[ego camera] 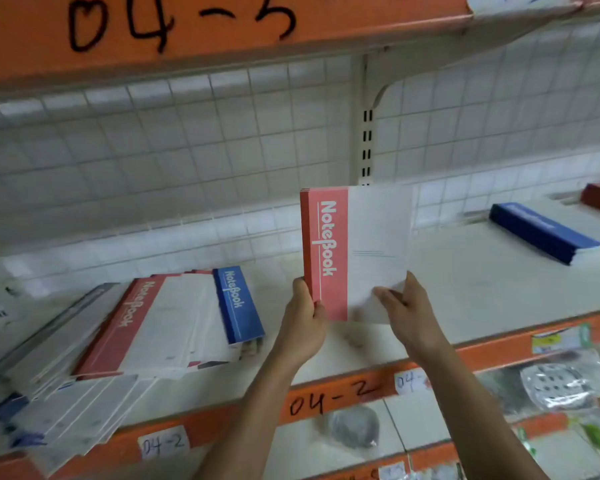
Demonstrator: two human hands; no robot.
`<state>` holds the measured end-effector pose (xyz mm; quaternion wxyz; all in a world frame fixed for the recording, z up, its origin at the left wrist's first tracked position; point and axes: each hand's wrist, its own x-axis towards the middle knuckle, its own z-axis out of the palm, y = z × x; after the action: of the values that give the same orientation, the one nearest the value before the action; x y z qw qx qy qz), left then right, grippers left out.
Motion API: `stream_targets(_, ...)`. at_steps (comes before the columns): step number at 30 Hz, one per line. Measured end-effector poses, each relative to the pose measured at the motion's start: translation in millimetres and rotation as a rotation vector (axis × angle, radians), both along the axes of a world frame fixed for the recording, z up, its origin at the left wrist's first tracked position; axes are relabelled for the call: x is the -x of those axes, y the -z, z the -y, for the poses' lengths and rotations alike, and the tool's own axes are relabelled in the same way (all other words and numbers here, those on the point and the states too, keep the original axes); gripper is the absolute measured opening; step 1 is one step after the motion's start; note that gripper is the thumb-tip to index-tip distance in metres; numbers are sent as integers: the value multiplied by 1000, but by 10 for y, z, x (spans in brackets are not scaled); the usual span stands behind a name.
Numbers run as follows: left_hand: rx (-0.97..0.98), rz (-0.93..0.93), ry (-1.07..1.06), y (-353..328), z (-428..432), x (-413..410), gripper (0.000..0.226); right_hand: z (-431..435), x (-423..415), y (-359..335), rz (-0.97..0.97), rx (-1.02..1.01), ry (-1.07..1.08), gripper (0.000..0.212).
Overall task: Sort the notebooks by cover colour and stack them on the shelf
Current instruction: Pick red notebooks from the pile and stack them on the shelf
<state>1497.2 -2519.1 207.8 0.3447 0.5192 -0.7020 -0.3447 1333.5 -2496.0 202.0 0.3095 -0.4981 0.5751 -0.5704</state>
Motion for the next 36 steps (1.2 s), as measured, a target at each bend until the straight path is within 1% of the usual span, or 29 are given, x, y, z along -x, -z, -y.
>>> stream_targets(4,-36,4,166,-23,-62,360,22,-296,354,-41,38,-56,128,28)
stream_targets(8,-66,-37,200,13,-191,798,20,-602,663,-74,-4,-49,284,16)
stream_targets(12,-53,-84,235,-9,-394,1305,19,-916,1069,-116,-82,-54,389,16)
stream_targets(14,-42,-96,251,-14,-504,1589,16,-1094,1321,-111,-100,-85,408,18)
stream_targets(17,-46,-102,292,3,-688,2064,13,-1330,1749,-92,4,-99,392,30)
stream_targets(19,-45,-95,319,16,-818,2414,14,-1452,2101,-53,34,-96,423,36)
stream_targets(22,-65,-92,326,28,-1002,3023,15,-1649,2695,-17,26,-83,474,38)
stream_targets(25,-98,-95,340,-8,-1225,3629,15,-1849,3310,-51,-27,-82,507,37)
stream_targets(27,-107,-104,346,-36,-1353,3984,15,-1972,3669,-83,-55,-89,509,34)
stream_targets(29,-119,-114,333,-62,-1448,4290,16,-2075,3957,-131,-86,-110,507,37)
stream_targets(31,-151,-135,321,-72,-1511,4551,18,-2140,4199,-171,-117,-121,513,39)
stream_targets(33,-147,-159,333,-87,-1540,4777,24,-2159,4422,-197,-149,-110,526,38)
stream_targets(36,-110,-186,373,-104,-1481,5085,48,-2092,4739,-224,-152,-102,544,34)
